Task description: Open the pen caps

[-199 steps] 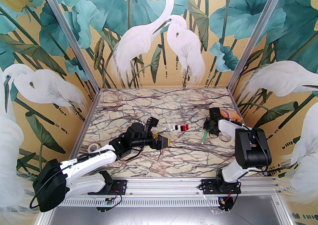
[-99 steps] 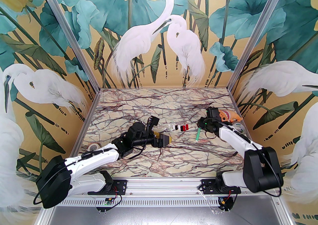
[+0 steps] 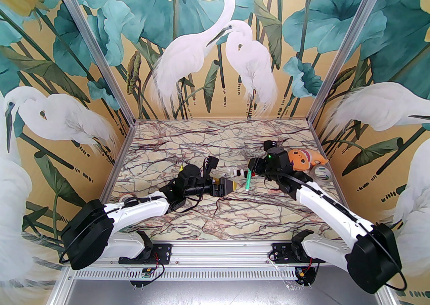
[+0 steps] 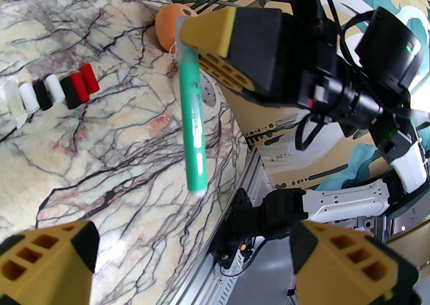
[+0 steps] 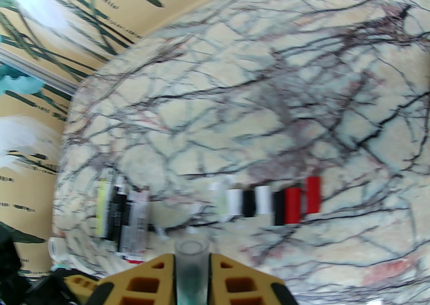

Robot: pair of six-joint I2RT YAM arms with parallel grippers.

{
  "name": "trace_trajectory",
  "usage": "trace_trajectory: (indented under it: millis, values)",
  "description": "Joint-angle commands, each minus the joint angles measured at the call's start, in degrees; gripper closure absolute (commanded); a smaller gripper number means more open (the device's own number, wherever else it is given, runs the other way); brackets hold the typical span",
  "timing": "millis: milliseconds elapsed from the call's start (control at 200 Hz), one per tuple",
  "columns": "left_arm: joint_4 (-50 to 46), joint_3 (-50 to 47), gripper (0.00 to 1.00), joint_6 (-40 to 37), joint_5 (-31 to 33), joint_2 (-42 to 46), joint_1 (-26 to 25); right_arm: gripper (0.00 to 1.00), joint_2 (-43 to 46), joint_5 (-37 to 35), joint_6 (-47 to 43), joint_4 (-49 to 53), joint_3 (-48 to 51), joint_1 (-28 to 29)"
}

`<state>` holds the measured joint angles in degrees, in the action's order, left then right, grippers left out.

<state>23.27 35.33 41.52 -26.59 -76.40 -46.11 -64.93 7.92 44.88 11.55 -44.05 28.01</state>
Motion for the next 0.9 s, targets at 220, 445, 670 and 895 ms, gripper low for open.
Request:
trace_trajectory:
  millis: [220, 445, 670, 895]
  values:
    - [1.42, 0.18, 0.05, 1.61, -1.82, -0.59, 0.32, 0.81, 1.07, -0.76, 8.84, -13.12, 1.28, 7.31]
    - [0.91, 1.04, 0.14, 2.93, -2.24, -0.29, 0.49, 0.81, 0.08, 0.50, 11.32, -17.70, 0.87, 10.43]
    - [1.28, 1.25, 0.36, 4.70, -3.02, 0.10, 1.36, 0.81, -1.96, 1.75, 12.60, -24.12, 3.29, 12.72]
    - [1.46, 0.53, 0.55, 4.84, -3.03, 0.90, 1.79, 0.82, -2.82, 1.72, 13.68, -27.60, 5.11, 13.12]
